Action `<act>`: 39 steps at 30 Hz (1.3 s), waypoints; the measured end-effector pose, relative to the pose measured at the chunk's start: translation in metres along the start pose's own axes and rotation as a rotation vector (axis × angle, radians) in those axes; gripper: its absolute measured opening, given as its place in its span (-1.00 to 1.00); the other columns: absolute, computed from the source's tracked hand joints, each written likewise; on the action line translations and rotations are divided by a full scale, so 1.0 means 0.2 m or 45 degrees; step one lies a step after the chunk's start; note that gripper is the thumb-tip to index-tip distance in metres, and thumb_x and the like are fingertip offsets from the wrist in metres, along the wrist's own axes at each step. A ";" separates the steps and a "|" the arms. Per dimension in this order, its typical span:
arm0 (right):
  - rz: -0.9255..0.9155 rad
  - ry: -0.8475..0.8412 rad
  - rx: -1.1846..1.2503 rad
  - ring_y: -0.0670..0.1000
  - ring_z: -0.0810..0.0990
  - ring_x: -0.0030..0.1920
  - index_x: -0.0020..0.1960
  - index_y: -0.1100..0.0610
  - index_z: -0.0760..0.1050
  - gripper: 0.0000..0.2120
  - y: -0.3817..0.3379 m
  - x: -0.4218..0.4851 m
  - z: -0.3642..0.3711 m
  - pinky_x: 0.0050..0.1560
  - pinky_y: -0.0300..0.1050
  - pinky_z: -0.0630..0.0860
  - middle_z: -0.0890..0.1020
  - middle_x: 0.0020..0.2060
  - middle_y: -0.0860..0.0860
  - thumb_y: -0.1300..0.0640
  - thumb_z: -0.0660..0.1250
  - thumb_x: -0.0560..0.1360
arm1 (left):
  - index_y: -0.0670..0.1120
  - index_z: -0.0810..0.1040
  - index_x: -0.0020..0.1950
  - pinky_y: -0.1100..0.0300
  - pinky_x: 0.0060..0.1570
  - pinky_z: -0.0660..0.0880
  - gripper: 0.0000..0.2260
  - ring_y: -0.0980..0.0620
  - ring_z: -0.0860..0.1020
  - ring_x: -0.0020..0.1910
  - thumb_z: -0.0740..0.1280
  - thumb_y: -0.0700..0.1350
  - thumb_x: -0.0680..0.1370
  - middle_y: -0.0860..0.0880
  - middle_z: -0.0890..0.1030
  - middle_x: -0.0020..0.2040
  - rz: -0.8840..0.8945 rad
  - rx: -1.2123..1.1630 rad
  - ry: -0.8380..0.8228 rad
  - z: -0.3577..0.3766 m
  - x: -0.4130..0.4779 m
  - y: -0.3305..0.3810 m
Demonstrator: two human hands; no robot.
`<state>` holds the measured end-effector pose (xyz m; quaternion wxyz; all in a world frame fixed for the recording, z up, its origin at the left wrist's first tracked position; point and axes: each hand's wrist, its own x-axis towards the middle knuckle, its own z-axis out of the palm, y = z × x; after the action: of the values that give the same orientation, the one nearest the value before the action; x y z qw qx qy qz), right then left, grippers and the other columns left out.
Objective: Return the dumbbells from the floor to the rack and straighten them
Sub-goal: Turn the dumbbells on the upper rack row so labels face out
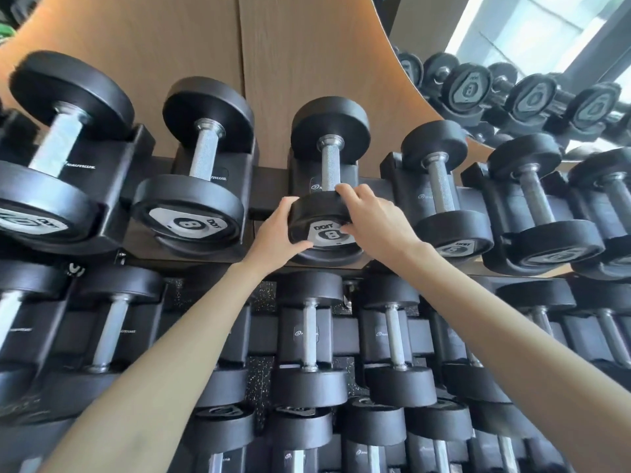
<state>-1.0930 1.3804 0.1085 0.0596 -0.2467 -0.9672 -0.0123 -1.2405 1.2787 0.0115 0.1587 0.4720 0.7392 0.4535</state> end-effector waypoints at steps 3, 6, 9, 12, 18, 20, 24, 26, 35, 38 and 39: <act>0.013 -0.028 0.135 0.32 0.51 -0.09 0.30 0.13 0.23 -0.51 0.04 0.01 0.00 -0.12 0.09 0.43 0.48 0.02 0.18 0.11 0.36 0.46 | 0.05 0.26 0.00 0.25 -0.12 0.31 -0.52 0.08 0.46 -0.05 0.53 -0.19 0.34 0.10 0.49 -0.06 -0.069 0.044 -0.040 0.01 0.02 -0.02; 0.030 -0.008 0.234 0.30 0.49 -0.11 0.29 0.14 0.25 -0.52 0.08 -0.01 0.02 -0.15 0.03 0.34 0.47 -0.04 0.17 0.12 0.36 0.46 | 0.02 0.23 -0.03 0.20 -0.13 0.33 -0.52 0.03 0.46 -0.06 0.53 -0.19 0.35 0.03 0.51 -0.05 -0.050 0.107 -0.077 0.00 0.04 0.00; 0.065 0.013 0.317 0.23 0.47 -0.13 0.29 0.13 0.27 -0.52 0.11 -0.03 0.04 -0.19 -0.05 0.25 0.46 -0.09 0.13 0.11 0.37 0.45 | -0.01 0.22 -0.01 0.13 -0.14 0.35 -0.50 -0.11 0.52 -0.03 0.54 -0.13 0.35 -0.13 0.56 0.03 0.006 0.294 -0.120 -0.02 0.05 0.04; 0.105 0.037 0.433 0.12 0.40 -0.17 0.25 0.12 0.29 -0.54 0.14 -0.03 0.05 -0.19 -0.06 0.21 0.49 -0.08 0.11 0.12 0.39 0.43 | -0.07 0.25 0.03 0.10 -0.16 0.32 -0.50 -0.23 0.52 0.06 0.54 -0.08 0.34 -0.18 0.55 0.08 0.044 0.471 -0.152 -0.05 0.07 0.07; 0.193 0.092 0.763 0.04 0.40 -0.13 0.17 0.05 0.32 -0.56 0.20 -0.05 0.14 -0.18 -0.07 0.23 0.50 -0.07 -0.06 0.11 0.43 0.37 | -0.11 0.24 0.03 0.00 -0.19 0.39 -0.50 -0.27 0.52 0.02 0.53 -0.06 0.35 -0.18 0.52 0.06 0.185 0.813 -0.217 -0.13 0.10 0.16; 0.229 0.086 0.902 0.05 0.46 -0.14 0.16 0.03 0.33 -0.54 0.22 -0.06 0.18 -0.15 -0.02 0.36 0.50 -0.12 -0.10 0.10 0.46 0.36 | -0.12 0.25 0.03 -0.03 -0.18 0.41 -0.51 -0.23 0.52 0.03 0.52 -0.05 0.36 -0.16 0.51 0.05 0.239 0.935 -0.255 -0.16 0.12 0.22; 0.278 0.070 1.204 0.08 0.60 -0.07 0.09 -0.06 0.35 -0.54 0.28 -0.09 0.23 0.02 0.13 0.54 0.57 -0.06 -0.03 0.15 0.51 0.32 | -0.15 0.29 0.15 -0.01 -0.23 0.38 -0.46 -0.20 0.52 0.02 0.52 -0.06 0.35 -0.14 0.52 0.03 0.321 1.114 -0.265 -0.14 0.14 0.31; 0.276 0.091 1.243 0.09 0.60 -0.07 0.10 -0.06 0.36 -0.54 0.30 -0.09 0.26 0.05 0.15 0.53 0.58 -0.05 -0.02 0.11 0.52 0.31 | -0.15 0.30 0.17 0.02 -0.26 0.34 -0.44 -0.19 0.52 0.01 0.53 -0.08 0.34 -0.14 0.53 0.01 0.307 1.113 -0.228 -0.13 0.14 0.33; 0.216 0.132 1.155 0.03 0.59 -0.01 0.17 -0.14 0.34 -0.50 0.28 -0.06 0.29 0.03 0.13 0.54 0.59 -0.02 -0.08 -0.03 0.49 0.32 | -0.16 0.31 0.26 0.06 -0.13 0.35 -0.53 -0.27 0.56 -0.04 0.44 -0.10 0.46 -0.18 0.54 0.15 -0.043 0.523 0.033 -0.07 -0.04 0.16; 0.206 0.117 1.089 0.07 0.58 0.01 0.22 -0.07 0.32 -0.49 0.27 -0.07 0.27 0.04 0.08 0.53 0.57 -0.01 -0.06 0.02 0.47 0.36 | -0.16 0.31 0.28 0.07 -0.15 0.35 -0.53 -0.27 0.56 0.00 0.42 -0.09 0.47 -0.18 0.55 0.15 -0.073 0.575 0.042 -0.06 -0.05 0.17; 0.191 0.106 1.032 0.08 0.56 0.03 0.25 -0.05 0.31 -0.49 0.27 -0.07 0.27 0.01 0.01 0.50 0.56 0.01 -0.05 0.01 0.45 0.38 | -0.16 0.30 0.29 0.06 -0.14 0.38 -0.54 -0.26 0.57 0.02 0.41 -0.08 0.49 -0.18 0.56 0.16 -0.091 0.616 0.037 -0.05 -0.06 0.17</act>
<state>-1.0603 1.4231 0.0537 0.1917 -0.2725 -0.8698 0.3639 -1.2229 1.2678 0.0430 0.0462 0.4631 0.8448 0.2641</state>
